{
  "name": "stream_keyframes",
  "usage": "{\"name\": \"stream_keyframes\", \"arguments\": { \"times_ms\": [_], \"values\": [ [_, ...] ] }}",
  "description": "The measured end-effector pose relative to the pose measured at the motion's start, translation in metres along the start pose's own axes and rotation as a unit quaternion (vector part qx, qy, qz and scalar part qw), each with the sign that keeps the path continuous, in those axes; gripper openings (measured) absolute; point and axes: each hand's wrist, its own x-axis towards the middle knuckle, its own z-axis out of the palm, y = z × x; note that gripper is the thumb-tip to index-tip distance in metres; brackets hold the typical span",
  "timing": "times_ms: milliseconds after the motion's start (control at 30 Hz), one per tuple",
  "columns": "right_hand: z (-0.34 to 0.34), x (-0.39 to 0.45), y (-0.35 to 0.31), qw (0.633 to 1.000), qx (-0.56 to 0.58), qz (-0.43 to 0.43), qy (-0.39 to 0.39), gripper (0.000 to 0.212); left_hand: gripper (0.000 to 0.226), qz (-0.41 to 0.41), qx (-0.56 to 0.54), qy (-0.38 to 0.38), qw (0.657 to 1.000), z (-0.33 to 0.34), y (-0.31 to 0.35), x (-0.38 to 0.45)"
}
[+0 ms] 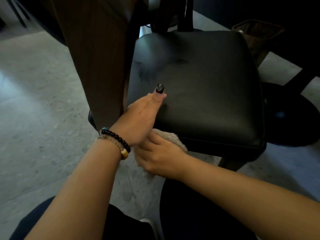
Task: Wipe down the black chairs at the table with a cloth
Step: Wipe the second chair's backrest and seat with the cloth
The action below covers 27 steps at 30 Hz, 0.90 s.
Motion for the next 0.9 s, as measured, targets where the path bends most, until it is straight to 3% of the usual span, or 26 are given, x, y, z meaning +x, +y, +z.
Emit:
{"name": "stream_keyframes", "arguments": {
  "times_ms": [100, 267, 400, 467, 533, 600, 633, 667, 733, 800, 833, 900],
  "values": [
    [0.003, -0.002, 0.003, 0.999, 0.015, 0.024, 0.029, 0.019, 0.076, 0.023, 0.022, 0.011, 0.999, 0.001, -0.001, -0.001],
    [-0.032, -0.088, 0.015, 0.995, 0.026, 0.094, 0.014, 0.029, 0.066, 0.067, 0.016, 0.018, 0.997, 0.003, -0.002, -0.003],
    [-0.058, -0.12, 0.013, 0.979, 0.008, 0.198, 0.044, 0.02, 0.077, 0.083, 0.066, 0.016, 0.994, 0.006, -0.005, 0.002],
    [-0.063, -0.107, 0.007, 0.957, 0.025, 0.273, 0.09, 0.018, 0.076, 0.088, 0.095, 0.028, 0.991, 0.009, -0.003, 0.005],
    [-0.073, -0.094, 0.008, 0.909, 0.061, 0.372, 0.179, 0.017, 0.067, 0.103, 0.082, 0.056, 0.99, 0.014, 0.001, 0.005],
    [-0.088, -0.086, 0.025, 0.859, 0.052, 0.435, 0.265, 0.028, 0.06, 0.123, 0.044, 0.088, 0.987, 0.019, 0.007, 0.006],
    [-0.095, -0.082, 0.037, 0.849, 0.044, 0.456, 0.262, 0.037, 0.059, 0.128, 0.032, 0.096, 0.987, 0.022, 0.011, 0.007],
    [-0.1, -0.08, 0.05, 0.841, 0.049, 0.491, 0.223, 0.048, 0.06, 0.129, 0.029, 0.096, 0.987, 0.025, 0.015, 0.009],
    [-0.104, -0.073, 0.067, 0.793, 0.115, 0.596, 0.05, 0.077, 0.064, 0.131, 0.045, 0.085, 0.987, 0.034, 0.021, 0.014],
    [-0.099, -0.072, 0.064, 0.759, 0.127, 0.628, -0.112, 0.083, 0.067, 0.132, 0.069, 0.081, 0.985, 0.044, 0.025, 0.018],
    [-0.095, -0.075, 0.06, 0.768, 0.114, 0.615, -0.141, 0.077, 0.068, 0.13, 0.073, 0.084, 0.985, 0.048, 0.027, 0.02],
    [-0.095, -0.08, 0.063, 0.797, 0.105, 0.58, -0.128, 0.067, 0.065, 0.124, 0.062, 0.104, 0.985, 0.052, 0.026, 0.028]
  ]
}}
